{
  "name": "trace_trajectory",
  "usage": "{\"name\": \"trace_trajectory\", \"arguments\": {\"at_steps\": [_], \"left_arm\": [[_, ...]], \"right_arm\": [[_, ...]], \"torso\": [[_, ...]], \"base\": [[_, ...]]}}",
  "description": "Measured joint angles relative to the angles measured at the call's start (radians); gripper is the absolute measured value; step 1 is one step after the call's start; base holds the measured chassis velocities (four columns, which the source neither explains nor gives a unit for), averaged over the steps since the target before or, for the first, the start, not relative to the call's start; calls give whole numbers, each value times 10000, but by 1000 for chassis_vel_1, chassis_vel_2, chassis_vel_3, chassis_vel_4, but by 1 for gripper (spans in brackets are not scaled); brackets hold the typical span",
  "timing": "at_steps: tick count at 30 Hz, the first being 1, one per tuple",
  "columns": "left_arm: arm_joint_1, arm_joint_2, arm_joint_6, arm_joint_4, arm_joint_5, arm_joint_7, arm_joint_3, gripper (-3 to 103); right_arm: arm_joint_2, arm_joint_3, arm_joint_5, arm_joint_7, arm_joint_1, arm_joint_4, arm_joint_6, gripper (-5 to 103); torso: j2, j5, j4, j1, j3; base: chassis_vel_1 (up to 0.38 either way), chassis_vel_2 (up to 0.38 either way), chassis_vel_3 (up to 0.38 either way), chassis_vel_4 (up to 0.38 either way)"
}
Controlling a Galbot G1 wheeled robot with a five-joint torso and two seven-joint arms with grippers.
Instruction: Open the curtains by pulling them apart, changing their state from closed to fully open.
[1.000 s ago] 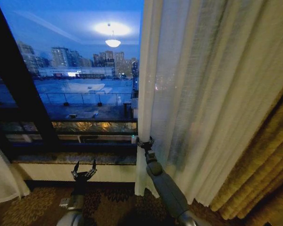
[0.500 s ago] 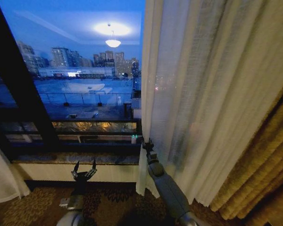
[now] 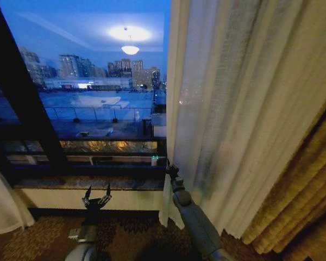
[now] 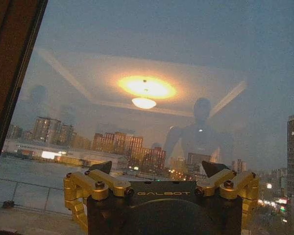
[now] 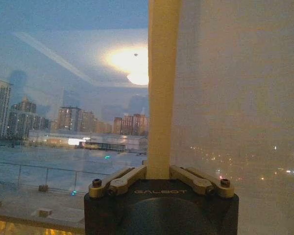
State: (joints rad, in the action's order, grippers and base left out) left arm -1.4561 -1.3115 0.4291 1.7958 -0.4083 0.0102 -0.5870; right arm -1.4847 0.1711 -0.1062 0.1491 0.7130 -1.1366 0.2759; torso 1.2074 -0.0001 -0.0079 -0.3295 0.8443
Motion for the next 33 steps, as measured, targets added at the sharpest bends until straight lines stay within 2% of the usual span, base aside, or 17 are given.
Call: {"name": "trace_trajectory", "arguments": {"at_steps": [14,33], "left_arm": [[0,0,0,-1,0,0,2,100],[0,-2,0,0,0,0,2,100]], "right_arm": [[102,94,-127,22,-48,-45,-28,0],[83,313,-83,-20,208,-158,314,0]], "torso": [[0,-1,-2,0,0],[1,-1,-3,1,0]], "base": [[-171,-165,176,162],[-337,-327,330,337]]}}
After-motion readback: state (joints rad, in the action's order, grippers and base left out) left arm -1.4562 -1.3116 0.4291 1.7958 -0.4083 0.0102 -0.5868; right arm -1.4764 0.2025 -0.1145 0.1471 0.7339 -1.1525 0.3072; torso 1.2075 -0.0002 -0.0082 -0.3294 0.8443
